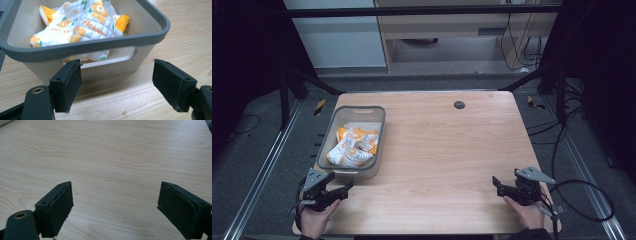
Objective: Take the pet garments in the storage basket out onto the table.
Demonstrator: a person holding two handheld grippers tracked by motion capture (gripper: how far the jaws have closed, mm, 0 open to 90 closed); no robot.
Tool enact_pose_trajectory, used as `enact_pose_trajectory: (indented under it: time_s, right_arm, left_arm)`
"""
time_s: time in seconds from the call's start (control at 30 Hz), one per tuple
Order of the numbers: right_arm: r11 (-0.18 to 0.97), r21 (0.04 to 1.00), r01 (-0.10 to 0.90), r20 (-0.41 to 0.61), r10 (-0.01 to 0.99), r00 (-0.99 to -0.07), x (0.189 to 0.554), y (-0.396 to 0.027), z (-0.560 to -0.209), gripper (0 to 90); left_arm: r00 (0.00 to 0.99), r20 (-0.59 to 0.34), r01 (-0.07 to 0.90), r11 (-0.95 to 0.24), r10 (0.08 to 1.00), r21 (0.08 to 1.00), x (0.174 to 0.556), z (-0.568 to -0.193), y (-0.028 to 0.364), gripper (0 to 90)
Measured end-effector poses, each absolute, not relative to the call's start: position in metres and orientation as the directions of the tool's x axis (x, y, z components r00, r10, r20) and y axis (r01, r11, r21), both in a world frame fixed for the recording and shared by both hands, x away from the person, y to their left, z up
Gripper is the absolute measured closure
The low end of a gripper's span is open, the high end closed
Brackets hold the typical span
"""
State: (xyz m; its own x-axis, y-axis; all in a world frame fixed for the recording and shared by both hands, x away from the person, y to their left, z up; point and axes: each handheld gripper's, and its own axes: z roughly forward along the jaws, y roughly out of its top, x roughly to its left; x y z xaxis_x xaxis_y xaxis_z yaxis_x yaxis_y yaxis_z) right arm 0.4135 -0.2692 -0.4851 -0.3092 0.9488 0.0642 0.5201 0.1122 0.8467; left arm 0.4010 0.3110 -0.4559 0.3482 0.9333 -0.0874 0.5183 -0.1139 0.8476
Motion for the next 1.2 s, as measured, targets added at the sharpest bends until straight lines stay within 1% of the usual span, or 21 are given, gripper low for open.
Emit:
enact_pose_trajectory:
  time_s: [0.5, 0.57, 1.2]
  right_arm:
    - [0.129, 0.836, 0.534, 0.055, 0.947, -0.315, 0.414, -0.268, -0.486, 13.4]
    - [0.132, 0.828, 0.546, 0.057, 0.947, -0.315, 0.414, -0.267, -0.487, 13.4]
    - [0.143, 0.826, 0.545, 0.044, 0.948, -0.315, 0.415, -0.268, -0.488, 13.5]
  left_arm:
    - [0.343, -0.113, 0.487, -0.074, 0.932, 0.87, 0.397, -0.441, 0.316, 23.3]
    - [0.35, -0.116, 0.484, -0.074, 0.93, 0.872, 0.396, -0.437, 0.316, 23.3]
    - [0.385, -0.096, 0.473, -0.107, 0.918, 0.875, 0.4, -0.42, 0.311, 23.6]
